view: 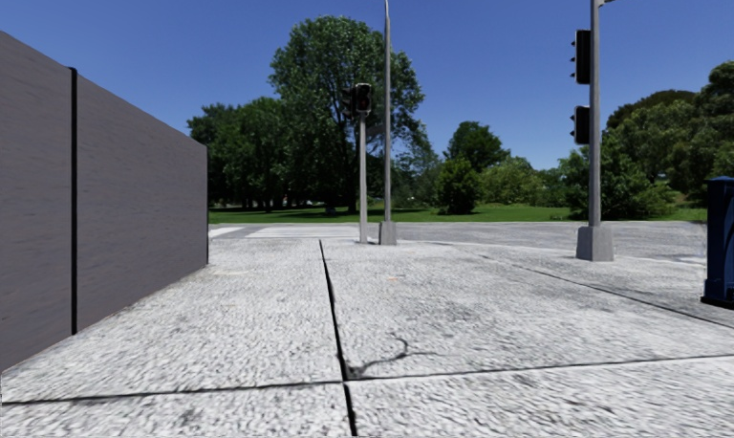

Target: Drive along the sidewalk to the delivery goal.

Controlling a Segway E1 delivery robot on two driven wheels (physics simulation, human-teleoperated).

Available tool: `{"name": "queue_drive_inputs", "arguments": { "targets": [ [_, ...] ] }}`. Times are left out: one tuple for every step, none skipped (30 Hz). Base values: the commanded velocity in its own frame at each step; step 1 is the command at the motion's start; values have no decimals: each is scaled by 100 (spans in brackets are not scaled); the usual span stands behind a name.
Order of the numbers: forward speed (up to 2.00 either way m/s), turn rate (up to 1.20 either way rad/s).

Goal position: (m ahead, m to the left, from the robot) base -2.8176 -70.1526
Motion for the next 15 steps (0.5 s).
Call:
{"name": "queue_drive_inputs", "arguments": {
  "targets": [
    [200, -38],
    [200, -38],
    [200, -39],
    [200, -39],
    [200, -43],
    [200, -53],
    [200, -53],
    [200, -57],
    [200, -58],
    [200, -58],
    [200, -58],
    [200, -58],
    [200, -58],
    [200, -58],
    [200, -58]
  ]
}}
